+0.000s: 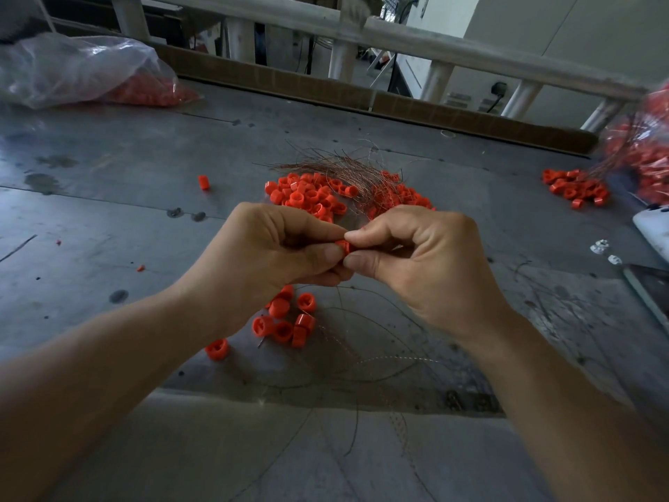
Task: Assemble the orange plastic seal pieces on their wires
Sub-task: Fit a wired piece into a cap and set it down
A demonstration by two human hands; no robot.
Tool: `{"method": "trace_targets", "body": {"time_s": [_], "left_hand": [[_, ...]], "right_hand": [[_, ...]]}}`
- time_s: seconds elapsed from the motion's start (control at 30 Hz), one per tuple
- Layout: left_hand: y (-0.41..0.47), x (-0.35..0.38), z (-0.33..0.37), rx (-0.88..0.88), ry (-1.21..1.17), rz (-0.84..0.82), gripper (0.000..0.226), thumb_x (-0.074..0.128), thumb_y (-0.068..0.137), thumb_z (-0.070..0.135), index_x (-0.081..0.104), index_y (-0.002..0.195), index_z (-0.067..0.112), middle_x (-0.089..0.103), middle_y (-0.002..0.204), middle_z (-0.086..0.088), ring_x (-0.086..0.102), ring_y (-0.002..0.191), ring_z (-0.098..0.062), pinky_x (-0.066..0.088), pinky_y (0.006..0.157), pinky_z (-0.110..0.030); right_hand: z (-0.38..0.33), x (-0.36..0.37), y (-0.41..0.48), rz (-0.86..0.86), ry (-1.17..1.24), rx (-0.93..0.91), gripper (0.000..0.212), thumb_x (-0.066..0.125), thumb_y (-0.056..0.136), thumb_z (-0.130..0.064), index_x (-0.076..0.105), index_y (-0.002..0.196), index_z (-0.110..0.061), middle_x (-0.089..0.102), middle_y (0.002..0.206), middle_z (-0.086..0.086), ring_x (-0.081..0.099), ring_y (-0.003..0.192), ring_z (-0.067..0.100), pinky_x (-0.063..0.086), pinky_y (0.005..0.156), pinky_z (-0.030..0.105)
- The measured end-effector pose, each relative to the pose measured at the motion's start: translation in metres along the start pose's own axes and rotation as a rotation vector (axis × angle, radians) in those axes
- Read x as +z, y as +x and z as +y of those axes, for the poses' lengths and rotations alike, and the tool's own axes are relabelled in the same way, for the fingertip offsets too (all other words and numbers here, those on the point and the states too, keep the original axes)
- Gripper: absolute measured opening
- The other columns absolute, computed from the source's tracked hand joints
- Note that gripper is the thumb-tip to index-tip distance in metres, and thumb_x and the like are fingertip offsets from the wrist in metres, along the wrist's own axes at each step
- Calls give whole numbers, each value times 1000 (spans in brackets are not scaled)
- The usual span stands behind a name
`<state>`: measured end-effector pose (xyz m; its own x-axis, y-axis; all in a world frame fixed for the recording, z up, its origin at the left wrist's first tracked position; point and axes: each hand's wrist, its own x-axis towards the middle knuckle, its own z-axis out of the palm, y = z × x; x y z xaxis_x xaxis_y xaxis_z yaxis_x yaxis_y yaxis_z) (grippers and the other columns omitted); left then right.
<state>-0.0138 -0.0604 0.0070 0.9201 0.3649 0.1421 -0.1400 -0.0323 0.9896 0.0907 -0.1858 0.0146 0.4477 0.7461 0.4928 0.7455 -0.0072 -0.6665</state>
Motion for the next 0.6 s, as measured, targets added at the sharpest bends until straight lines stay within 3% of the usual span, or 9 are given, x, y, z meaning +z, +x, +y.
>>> {"method": "trace_targets", "body": {"time_s": [0.27, 0.4, 0.6], "left_hand": [[1, 0, -2, -103, -146, 1, 21, 60, 59, 9, 76, 69, 17, 71, 66, -8, 70, 62, -15, 53, 55, -16], [0, 0, -1, -124, -178, -6, 21, 60, 58, 10, 75, 71, 14, 71, 68, -9, 70, 63, -16, 53, 55, -16], [0, -1, 2, -128, -159, -44, 22, 60, 58, 11, 75, 73, 16, 71, 67, -9, 70, 63, -14, 52, 54, -15]], "right_hand": [[2, 5, -3, 31, 60, 32, 15, 76, 66, -9, 71, 80, -8, 64, 74, -14, 66, 71, 4, 53, 65, 16], [1, 3, -1, 35, 58, 17, 20, 74, 66, -19, 72, 83, -9, 64, 75, -13, 66, 72, 6, 55, 67, 24], [2, 4, 0, 40, 113, -7, 22, 69, 63, -27, 69, 79, -12, 64, 73, -11, 64, 68, 7, 54, 63, 22]]}}
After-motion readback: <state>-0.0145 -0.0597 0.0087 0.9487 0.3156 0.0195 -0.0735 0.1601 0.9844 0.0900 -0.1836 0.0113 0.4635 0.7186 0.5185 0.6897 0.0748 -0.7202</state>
